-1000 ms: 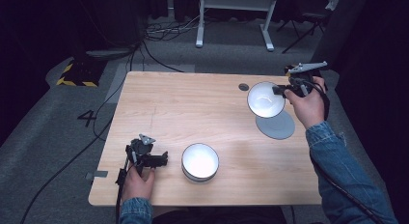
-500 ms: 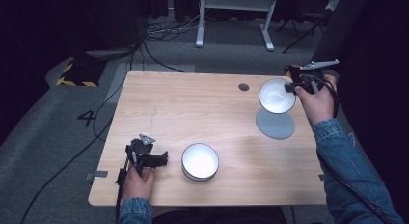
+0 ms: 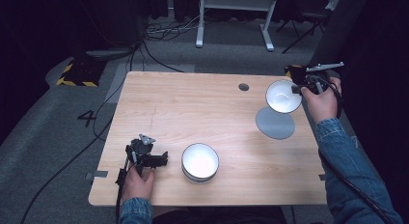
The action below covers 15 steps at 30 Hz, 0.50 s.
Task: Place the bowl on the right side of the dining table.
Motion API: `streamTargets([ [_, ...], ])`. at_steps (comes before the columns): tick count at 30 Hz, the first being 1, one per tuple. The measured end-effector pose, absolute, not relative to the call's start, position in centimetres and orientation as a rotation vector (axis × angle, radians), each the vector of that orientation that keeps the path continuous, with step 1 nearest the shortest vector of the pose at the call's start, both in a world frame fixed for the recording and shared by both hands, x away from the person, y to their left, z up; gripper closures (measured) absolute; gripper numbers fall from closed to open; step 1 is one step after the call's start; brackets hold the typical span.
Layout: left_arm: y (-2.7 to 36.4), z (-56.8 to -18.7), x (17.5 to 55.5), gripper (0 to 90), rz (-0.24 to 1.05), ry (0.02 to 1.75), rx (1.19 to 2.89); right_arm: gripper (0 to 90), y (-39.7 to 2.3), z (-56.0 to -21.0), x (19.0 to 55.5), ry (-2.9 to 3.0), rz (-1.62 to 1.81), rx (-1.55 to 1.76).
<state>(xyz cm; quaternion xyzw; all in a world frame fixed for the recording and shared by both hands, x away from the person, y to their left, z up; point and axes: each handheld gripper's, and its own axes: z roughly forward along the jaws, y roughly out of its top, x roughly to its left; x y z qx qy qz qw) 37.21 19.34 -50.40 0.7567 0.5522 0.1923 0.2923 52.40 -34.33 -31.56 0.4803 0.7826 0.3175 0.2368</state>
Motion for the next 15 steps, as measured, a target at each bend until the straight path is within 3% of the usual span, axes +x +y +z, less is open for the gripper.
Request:
streamTargets([
  [15,19.3,-50.4,37.2,0.2,0.512,1.471,2.017,82.1,-35.5,-35.2,53.8,2.146,0.819,1.416],
])
